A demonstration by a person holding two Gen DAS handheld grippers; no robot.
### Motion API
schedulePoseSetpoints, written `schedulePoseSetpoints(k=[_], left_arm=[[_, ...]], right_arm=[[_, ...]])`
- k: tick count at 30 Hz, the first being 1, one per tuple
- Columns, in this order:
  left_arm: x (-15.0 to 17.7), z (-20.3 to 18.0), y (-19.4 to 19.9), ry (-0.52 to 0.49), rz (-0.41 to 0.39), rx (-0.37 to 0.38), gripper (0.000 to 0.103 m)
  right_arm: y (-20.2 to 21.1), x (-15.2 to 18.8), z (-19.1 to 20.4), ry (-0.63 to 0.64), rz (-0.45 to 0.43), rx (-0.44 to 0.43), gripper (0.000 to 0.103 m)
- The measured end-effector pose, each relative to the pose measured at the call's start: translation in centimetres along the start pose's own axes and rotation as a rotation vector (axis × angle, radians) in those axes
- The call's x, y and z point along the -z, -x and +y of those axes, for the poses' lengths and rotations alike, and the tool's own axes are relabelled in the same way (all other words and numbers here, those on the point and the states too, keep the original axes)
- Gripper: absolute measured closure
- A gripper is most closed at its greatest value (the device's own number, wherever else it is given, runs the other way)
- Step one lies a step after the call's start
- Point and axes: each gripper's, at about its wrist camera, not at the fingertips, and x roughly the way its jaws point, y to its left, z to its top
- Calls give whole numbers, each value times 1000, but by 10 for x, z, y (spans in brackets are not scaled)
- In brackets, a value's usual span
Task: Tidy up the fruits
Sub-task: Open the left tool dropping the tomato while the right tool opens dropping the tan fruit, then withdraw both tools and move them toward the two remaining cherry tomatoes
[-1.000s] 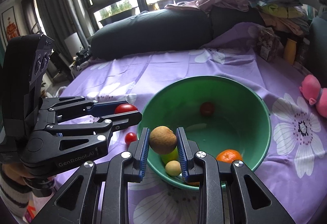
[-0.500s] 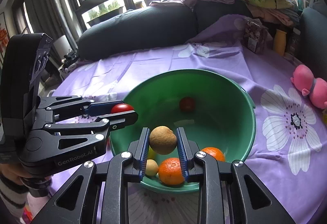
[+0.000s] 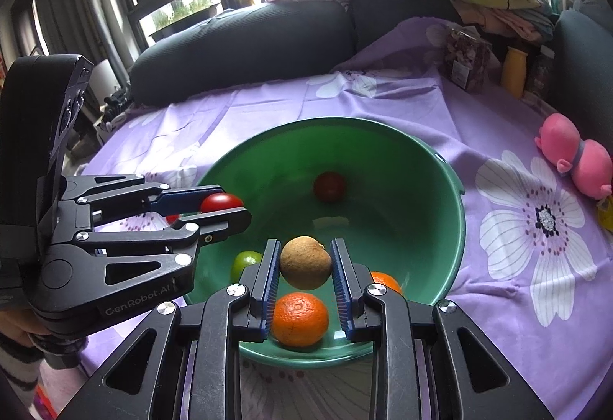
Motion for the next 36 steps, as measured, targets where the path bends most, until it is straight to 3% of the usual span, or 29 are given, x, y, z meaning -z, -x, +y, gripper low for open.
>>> schedulePoseSetpoints(k=[22,27,30,32,36], left_arm=[[1,-1,-3,10,8,-3,74],[4,1,6,23,-8,-13,52],[6,2,15,35,-24,-11,46],[9,2,23,37,-36,-26,36],[16,4,43,63,-65,-34,25]], right_arm=[[-3,1,-4,-23,18,0,74],[0,1,-3,-24,19,8,74],[5,2,-1,-26,12,9,73],[11,3,0,-26,4,11,73],[23,5,6,-19,-18,6,73]])
